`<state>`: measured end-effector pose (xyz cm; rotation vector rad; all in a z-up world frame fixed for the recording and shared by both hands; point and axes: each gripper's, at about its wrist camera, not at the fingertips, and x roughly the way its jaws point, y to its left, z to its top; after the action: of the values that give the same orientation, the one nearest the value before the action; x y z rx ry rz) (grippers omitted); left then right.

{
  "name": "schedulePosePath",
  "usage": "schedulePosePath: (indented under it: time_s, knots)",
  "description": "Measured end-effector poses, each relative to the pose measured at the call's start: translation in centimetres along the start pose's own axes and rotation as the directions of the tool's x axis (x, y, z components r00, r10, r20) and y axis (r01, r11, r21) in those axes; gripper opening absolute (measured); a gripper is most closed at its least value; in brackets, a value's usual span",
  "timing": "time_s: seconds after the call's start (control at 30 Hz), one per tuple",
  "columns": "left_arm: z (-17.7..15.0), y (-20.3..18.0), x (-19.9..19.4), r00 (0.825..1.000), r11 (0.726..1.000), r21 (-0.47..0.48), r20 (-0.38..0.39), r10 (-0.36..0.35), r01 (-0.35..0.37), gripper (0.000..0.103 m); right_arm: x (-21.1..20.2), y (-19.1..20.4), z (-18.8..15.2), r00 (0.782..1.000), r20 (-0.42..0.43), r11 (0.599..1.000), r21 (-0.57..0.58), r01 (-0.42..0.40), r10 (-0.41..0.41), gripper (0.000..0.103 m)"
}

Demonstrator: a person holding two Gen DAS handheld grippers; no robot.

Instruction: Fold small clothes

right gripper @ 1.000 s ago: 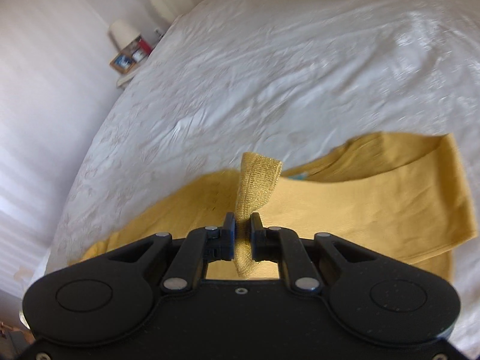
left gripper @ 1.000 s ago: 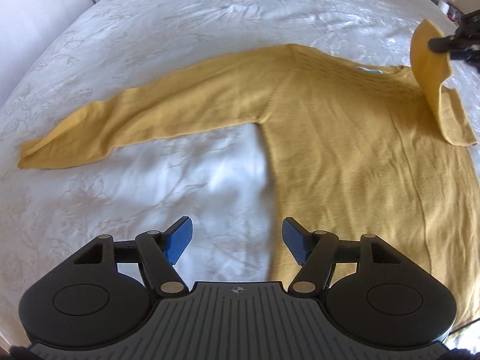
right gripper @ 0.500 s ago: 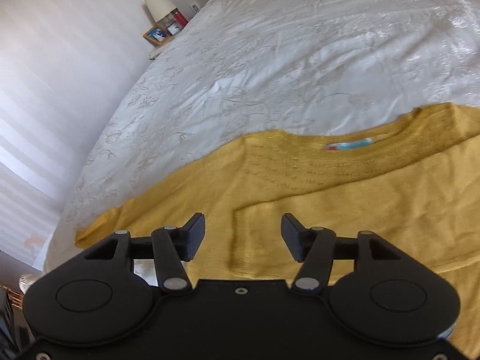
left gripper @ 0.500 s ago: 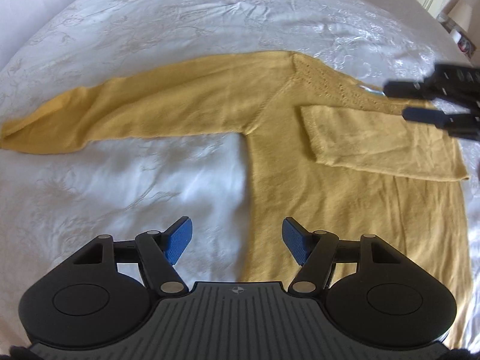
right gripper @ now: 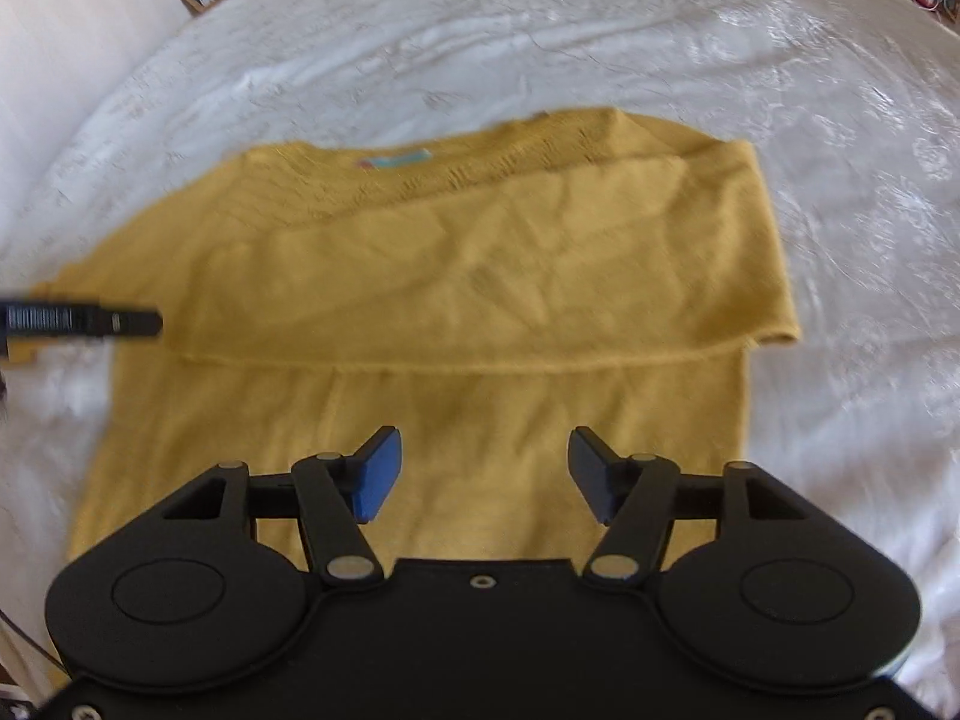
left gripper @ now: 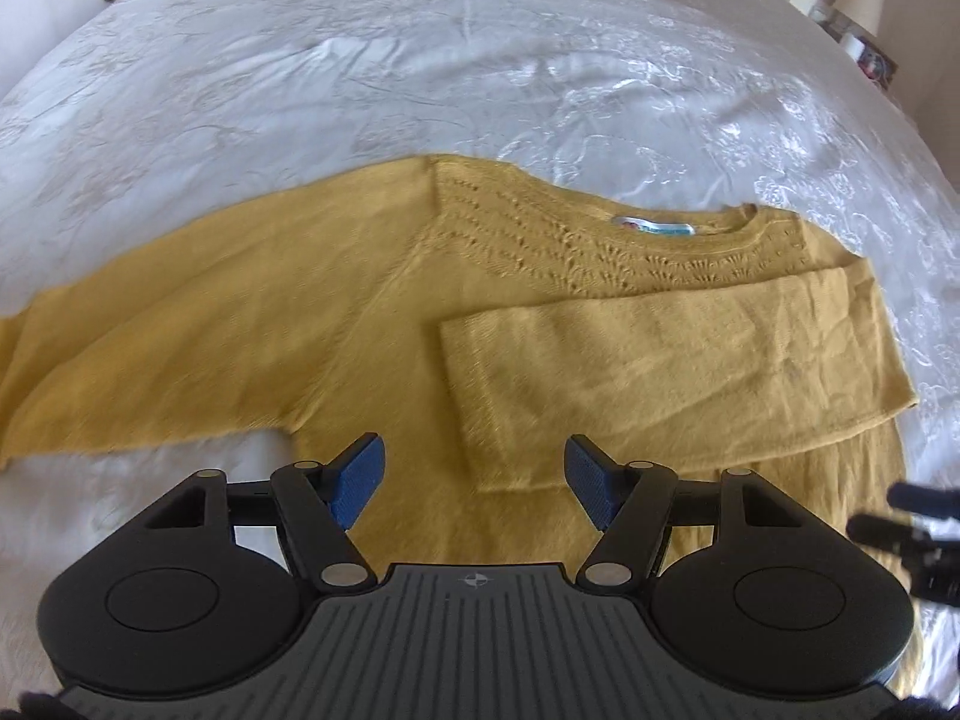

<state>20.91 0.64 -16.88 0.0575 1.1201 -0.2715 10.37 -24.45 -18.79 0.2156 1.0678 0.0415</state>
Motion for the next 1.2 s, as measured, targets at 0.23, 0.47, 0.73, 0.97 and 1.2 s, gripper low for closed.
schedulePosePath:
  time_s: [0.23,0.47,0.73,0.97,1.2]
  knots:
    - [1.5,-0.6,3.9,0.999,1.0,0.014,-0.047,-0.001,0.002,0.065,2.2,-0.8,-2.1,0.998,-0.06,1.0,-0.004,0.005,-0.005,0.072]
    - [2.1,-0.4,5.2,0.999,0.998,-0.058,-0.042,0.008,-0.01,0.035,3.1,-0.8,-2.7,0.998,-0.056,1.0,0.018,-0.026,0.027,0.085]
    - [4.1,-2.3,0.1,0.993,0.999,0.028,0.121,0.018,-0.021,0.007,3.3,-0.5,-3.0,0.998,-0.056,0.999,0.017,-0.028,0.028,0.091]
    - [5.4,1.3,-1.1,0.978,0.991,-0.01,0.163,0.13,-0.13,0.007,3.4,-0.7,-2.9,0.998,-0.052,0.998,0.05,-0.03,0.033,0.091]
    - [4.6,4.3,3.0,0.974,0.977,-0.011,0.075,0.215,-0.215,0.007,3.4,-0.7,-2.8,0.998,-0.057,0.998,0.051,-0.03,0.033,0.091]
